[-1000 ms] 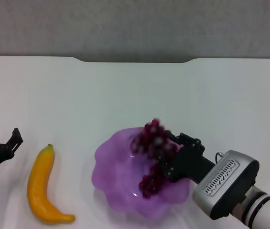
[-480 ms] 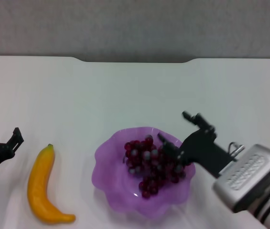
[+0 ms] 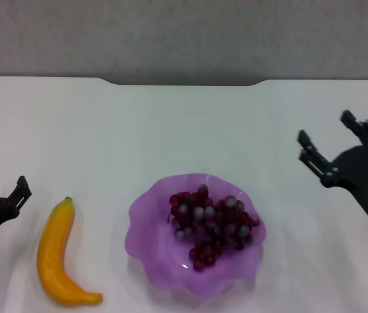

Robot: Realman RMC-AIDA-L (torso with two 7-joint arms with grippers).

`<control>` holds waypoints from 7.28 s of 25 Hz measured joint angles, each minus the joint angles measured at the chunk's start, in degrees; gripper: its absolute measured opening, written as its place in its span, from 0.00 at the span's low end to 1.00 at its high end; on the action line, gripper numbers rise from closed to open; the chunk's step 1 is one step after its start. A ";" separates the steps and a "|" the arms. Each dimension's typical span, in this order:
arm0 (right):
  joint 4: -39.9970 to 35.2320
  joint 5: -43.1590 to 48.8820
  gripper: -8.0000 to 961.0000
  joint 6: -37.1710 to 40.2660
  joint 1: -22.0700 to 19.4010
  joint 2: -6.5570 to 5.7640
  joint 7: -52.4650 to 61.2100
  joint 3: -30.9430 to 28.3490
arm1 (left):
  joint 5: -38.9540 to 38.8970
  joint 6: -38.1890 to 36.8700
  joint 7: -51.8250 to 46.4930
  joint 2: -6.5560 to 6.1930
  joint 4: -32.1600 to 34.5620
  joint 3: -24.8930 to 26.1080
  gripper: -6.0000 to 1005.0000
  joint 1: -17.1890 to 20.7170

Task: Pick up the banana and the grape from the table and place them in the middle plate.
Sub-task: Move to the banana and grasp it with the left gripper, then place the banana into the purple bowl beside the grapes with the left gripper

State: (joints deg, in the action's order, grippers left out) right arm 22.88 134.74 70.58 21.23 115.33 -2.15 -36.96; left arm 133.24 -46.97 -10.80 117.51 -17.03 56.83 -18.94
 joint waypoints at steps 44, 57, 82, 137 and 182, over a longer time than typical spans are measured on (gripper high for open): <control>-4.72 -9.82 0.89 -17.87 3.84 0.47 -2.24 3.03 | 2.88 -1.69 0.33 -0.44 -8.43 -3.23 0.88 2.48; -6.60 -9.86 0.89 -24.00 4.98 0.45 -0.01 3.25 | 3.76 5.68 0.15 -2.89 -18.02 -2.06 0.88 4.91; -6.34 -9.65 0.89 -26.18 5.45 0.33 -0.32 3.37 | 28.43 102.48 13.68 -0.68 -76.84 34.78 0.88 12.13; -6.10 -9.32 0.89 -26.20 5.66 0.25 -0.40 3.48 | 31.29 110.49 -0.10 -0.53 -49.61 27.37 0.88 -6.57; -6.70 -9.52 0.89 -26.06 5.10 0.24 -0.40 3.17 | 31.23 74.17 4.41 -0.52 -67.57 25.80 0.51 15.26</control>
State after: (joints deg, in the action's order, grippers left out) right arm 16.18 125.22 44.52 26.33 115.57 -2.55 -33.80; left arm 164.47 27.20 -6.39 116.99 -84.60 82.63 -3.69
